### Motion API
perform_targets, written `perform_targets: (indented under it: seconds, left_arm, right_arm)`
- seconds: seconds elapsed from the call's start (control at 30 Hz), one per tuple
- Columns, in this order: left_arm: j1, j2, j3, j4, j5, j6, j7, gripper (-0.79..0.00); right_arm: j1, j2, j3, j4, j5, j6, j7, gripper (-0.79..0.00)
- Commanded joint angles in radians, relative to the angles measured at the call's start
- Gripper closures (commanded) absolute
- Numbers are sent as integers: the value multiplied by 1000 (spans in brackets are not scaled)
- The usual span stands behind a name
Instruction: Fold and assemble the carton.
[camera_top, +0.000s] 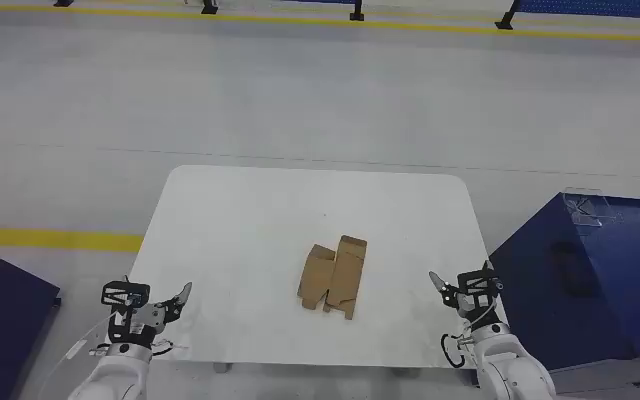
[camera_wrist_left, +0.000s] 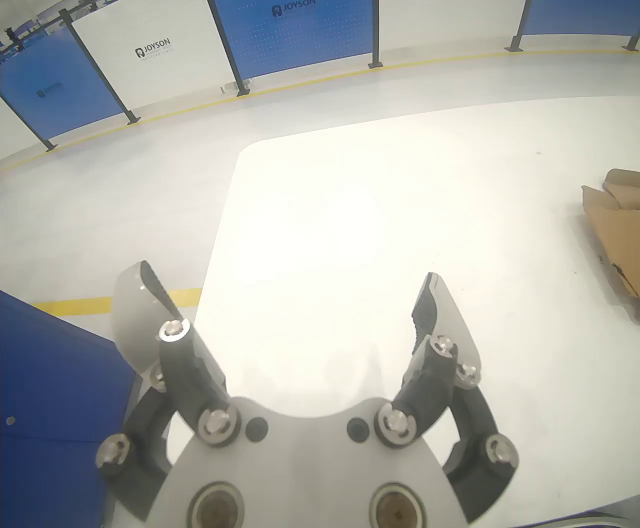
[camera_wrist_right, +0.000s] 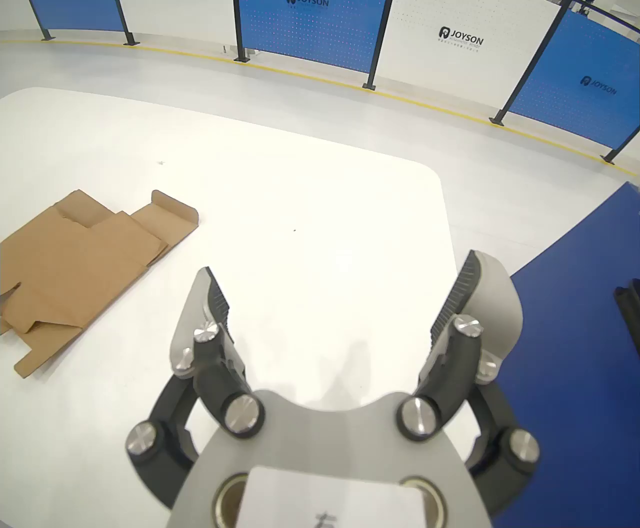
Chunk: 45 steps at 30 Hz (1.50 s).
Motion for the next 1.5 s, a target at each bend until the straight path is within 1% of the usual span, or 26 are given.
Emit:
perform_targets:
  seconds: [0.0, 0.17, 0.23, 0.3, 0.37, 0.43, 0.5, 0.57, 0.63, 0.7, 0.77, 0.9, 0.97, 1.07, 1.13, 1.2, 1.3, 1.47]
  left_arm:
    - [0, 0, 0, 0, 0, 0, 0, -784]
    - [0, 0, 0, 0, 0, 0, 0, -784]
    - [-4, 0, 11, -6, -18, -37, -19, -785]
    - [-39, 0, 24, -25, -87, -104, -99, -785]
    - [-94, 0, 45, -36, -186, -196, -213, -785]
    - [-177, -2, 83, -29, -324, -272, -363, -785]
    - [-278, -5, 129, 12, -469, -338, -502, -785]
    - [-386, -11, 192, 96, -612, -389, -628, -785]
    - [-497, -20, 263, 199, -771, -452, -749, -785]
    - [-593, -31, 327, 306, -914, -499, -839, -785]
    - [-678, -44, 390, 412, -1013, -521, -901, -785]
    - [-826, -79, 510, 620, -1187, -535, -978, -785]
    - [-882, -96, 555, 711, -1264, -548, -1011, -785]
    - [-958, -123, 609, 843, -1416, -532, -1100, -785]
    - [-1006, -141, 644, 918, -1456, -520, -1137, -785]
    - [-1045, -157, 681, 983, -1428, -517, -1113, -785]
    - [-1082, -184, 730, 1061, -1415, -518, -1080, -785]
    - [-1134, -229, 803, 1174, -1386, -488, -1041, -785]
  right_arm:
    - [0, 0, 0, 0, 0, 0, 0, -785]
    - [0, 0, 0, 0, 0, 0, 0, -785]
    - [0, 0, 0, 0, 0, 0, 0, -785]
    - [0, 0, 0, 0, 0, 0, 0, -785]
    - [0, 0, 0, 0, 0, 0, 0, -785]
    - [0, 0, 0, 0, 0, 0, 0, -785]
    - [0, 0, 0, 0, 0, 0, 0, -785]
    - [0, 0, 0, 0, 0, 0, 0, -785]
    - [0, 0, 0, 0, 0, 0, 0, -785]
    - [0, 0, 0, 0, 0, 0, 0, -785]
    - [0, 0, 0, 0, 0, 0, 0, -785]
    - [0, 0, 0, 0, 0, 0, 0, -785]
    - [0, 0, 0, 0, 0, 0, 0, -785]
    - [0, 0, 0, 0, 0, 0, 0, -785]
    - [0, 0, 0, 0, 0, 0, 0, -785]
    - [0, 0, 0, 0, 0, 0, 0, -785]
    - [0, 0, 0, 0, 0, 0, 0, -785]
    - [0, 0, 0, 0, 0, 0, 0, -785]
